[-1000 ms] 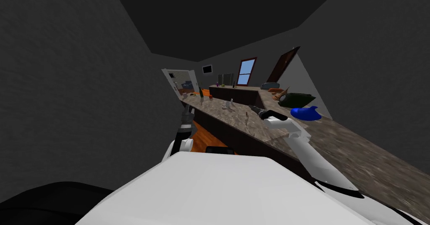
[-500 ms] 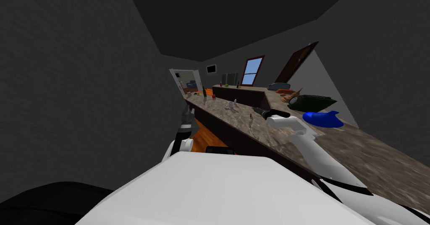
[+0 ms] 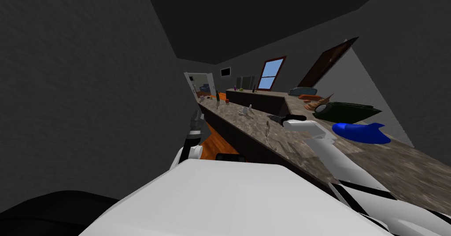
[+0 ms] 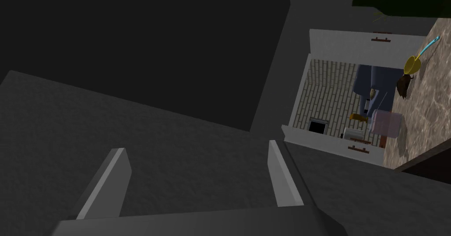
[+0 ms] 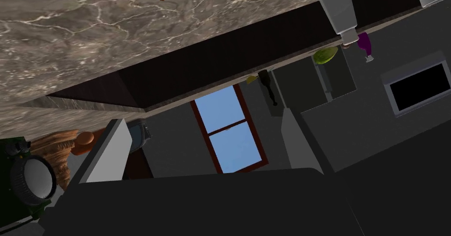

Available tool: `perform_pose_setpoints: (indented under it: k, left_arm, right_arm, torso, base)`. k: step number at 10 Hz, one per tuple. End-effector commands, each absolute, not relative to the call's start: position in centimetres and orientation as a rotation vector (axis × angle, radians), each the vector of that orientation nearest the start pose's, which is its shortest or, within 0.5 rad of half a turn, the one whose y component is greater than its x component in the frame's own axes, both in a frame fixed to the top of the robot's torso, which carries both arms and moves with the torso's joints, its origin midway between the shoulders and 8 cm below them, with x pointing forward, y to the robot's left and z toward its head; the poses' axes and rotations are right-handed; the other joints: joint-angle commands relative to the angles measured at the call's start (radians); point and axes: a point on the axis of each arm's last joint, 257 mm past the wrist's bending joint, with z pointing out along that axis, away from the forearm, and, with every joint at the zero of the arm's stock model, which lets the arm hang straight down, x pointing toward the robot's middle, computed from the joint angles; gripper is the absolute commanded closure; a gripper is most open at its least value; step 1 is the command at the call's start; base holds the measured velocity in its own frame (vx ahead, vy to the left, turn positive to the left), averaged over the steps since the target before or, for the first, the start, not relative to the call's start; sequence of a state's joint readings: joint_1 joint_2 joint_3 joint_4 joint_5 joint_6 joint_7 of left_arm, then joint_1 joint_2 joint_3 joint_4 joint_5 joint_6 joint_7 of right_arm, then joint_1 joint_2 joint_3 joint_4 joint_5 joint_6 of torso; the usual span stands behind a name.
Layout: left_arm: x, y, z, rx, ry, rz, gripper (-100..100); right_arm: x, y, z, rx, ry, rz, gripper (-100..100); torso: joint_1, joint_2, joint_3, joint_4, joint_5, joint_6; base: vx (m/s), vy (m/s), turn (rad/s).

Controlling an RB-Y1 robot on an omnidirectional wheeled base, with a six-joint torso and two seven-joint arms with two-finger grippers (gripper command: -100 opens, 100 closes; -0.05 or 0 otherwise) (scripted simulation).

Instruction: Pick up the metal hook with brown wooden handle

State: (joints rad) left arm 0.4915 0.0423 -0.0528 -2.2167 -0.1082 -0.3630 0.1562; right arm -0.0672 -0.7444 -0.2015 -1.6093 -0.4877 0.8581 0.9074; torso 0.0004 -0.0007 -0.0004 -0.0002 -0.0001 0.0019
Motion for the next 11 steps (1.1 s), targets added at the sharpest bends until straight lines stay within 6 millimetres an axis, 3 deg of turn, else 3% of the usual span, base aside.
perform_pose_setpoints:
  k: [1, 2, 3, 4, 5, 7, 8, 11]
  left_arm:
    - [38.0, 25.3, -3.2, -0.795, 0.802, -1.374, 0]
    - [38.0, 25.3, -3.2, -0.795, 0.802, -1.374, 0]
    - [38.0, 25.3, -3.2, -0.795, 0.802, -1.374, 0]
    - [38.0, 25.3, -3.2, -0.795, 0.802, -1.374, 0]
    - [38.0, 25.3, -3.2, -0.795, 0.802, -1.374, 0]
    - [38.0, 25.3, -3.2, -0.795, 0.802, -1.374, 0]
    - [38.0, 25.3, -3.2, -0.795, 0.802, -1.374, 0]
    - [38.0, 25.3, -3.2, -0.795, 0.802, -1.374, 0]
  right_arm:
    - [48.7, -54.6, -23.7, 0.777, 2.095, -0.026, -100]
    - [48.2, -54.6, -24.2, 0.790, 2.118, -0.034, -100]
    - [47.3, -56.5, -24.7, 0.814, 2.152, -0.077, -100]
    - [46.7, -56.5, -25.3, 0.830, 2.179, -0.086, -100]
    - [45.7, -58.2, -25.7, 0.855, 2.212, -0.124, -100]
    - [45.0, -58.2, -26.3, 0.872, 2.238, -0.133, -100]
    - [43.6, -59.8, -26.9, 0.908, 2.279, -0.169, -100]
    - [41.4, -61.1, -28.0, 0.964, 2.348, -0.209, -100]
  torso:
    - [0.000, 0.000, 0.000, 0.000, 0.000, 0.000]
    - [0.000, 0.000, 0.000, 0.000, 0.000, -0.001]
    - [0.000, 0.000, 0.000, 0.000, 0.000, 0.000]
    - [0.000, -0.001, 0.000, 0.000, 0.000, -0.001]
    - [0.000, 0.000, 0.000, 0.000, 0.000, 0.000]
    - [0.000, -0.001, 0.000, 0.000, 0.000, 0.000]
    - [0.000, 0.000, 0.000, 0.000, 0.000, 0.000]
    - [0.001, -0.001, -0.001, 0.000, 0.000, -0.001]
  base:
    - [0.005, 0.010, 0.207]
    - [-0.001, -0.001, 0.110]
    - [0.008, 0.008, 0.224]
    - [0.003, 0.002, 0.112]
    - [0.013, 0.010, 0.222]
    - [0.004, 0.003, 0.039]
    - [0.015, 0.010, 0.173]
    - [0.013, 0.004, 0.144]
